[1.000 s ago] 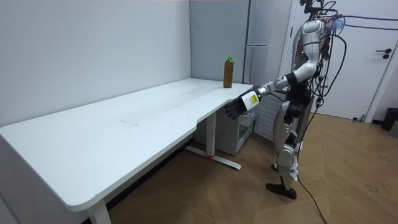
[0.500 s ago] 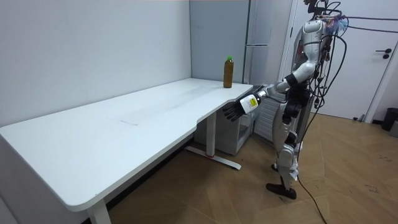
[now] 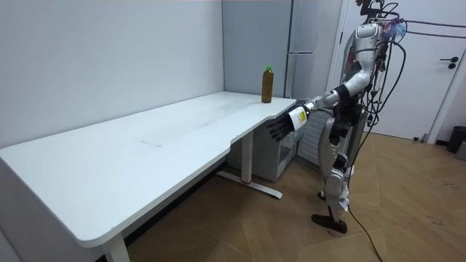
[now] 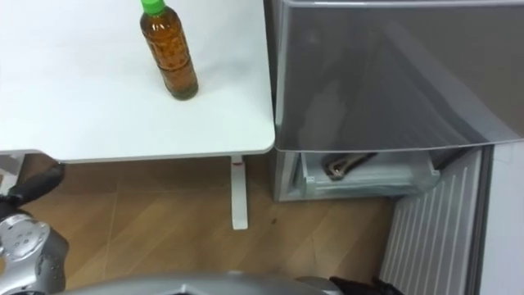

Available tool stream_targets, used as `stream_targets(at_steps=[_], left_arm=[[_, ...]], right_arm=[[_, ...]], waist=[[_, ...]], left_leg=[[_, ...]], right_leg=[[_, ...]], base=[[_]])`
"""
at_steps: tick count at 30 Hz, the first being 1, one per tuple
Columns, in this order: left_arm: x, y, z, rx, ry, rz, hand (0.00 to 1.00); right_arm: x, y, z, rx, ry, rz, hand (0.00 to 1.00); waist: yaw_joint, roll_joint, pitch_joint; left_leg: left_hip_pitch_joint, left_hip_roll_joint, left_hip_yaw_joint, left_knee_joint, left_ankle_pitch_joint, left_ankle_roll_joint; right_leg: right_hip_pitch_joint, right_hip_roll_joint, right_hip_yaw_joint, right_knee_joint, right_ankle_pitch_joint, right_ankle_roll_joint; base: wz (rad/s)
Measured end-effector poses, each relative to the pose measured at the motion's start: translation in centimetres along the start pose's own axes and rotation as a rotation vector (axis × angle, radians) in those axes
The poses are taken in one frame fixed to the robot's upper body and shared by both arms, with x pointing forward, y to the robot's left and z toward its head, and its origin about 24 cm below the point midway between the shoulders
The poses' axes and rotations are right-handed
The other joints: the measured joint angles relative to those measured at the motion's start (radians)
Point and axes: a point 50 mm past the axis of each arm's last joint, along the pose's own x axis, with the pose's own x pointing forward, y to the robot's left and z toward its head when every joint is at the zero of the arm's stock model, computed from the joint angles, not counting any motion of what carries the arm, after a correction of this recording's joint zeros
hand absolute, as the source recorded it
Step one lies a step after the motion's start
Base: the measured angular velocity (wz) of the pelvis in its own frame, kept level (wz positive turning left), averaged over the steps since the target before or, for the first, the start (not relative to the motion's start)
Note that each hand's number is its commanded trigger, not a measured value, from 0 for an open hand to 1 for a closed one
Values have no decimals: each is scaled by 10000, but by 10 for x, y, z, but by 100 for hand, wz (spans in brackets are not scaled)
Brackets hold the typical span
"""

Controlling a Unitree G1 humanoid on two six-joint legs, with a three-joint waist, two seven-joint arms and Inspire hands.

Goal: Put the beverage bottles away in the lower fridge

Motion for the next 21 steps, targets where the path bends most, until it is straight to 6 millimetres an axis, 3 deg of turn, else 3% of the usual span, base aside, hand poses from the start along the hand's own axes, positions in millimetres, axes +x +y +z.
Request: stream_targets(at_steps=[5,8,15,21], left_arm=[[10,21,7,-606,-203,1503,0],[10,23,15,-983,-382,1591,0],[4,6,54,-2144,-1698,149,0],[-7,-14,71,-2143,-2493,-2035,0]], right_arm=[[0,-1,-1,7,11,-44,0],[0,0,1,-26,-28,-13,0],[0,1,0,-112,13,98,0],[1,7,7,-384,-127,506,0]], waist=[[76,20,9],[73,8,12],[5,-81,16],[-282,-163,71]], left_leg=[[78,-5,0,-25,0,0],[-3,-18,-30,6,-3,1],[-72,-22,-61,38,-1,-4],[-114,-19,-151,95,-9,-8]], right_leg=[[44,3,18,23,-8,-11],[30,-14,-30,23,-9,-12],[44,-4,-29,-17,-60,-55],[52,-13,-135,-12,-59,-55]], base=[[-2],[0],[0],[4]])
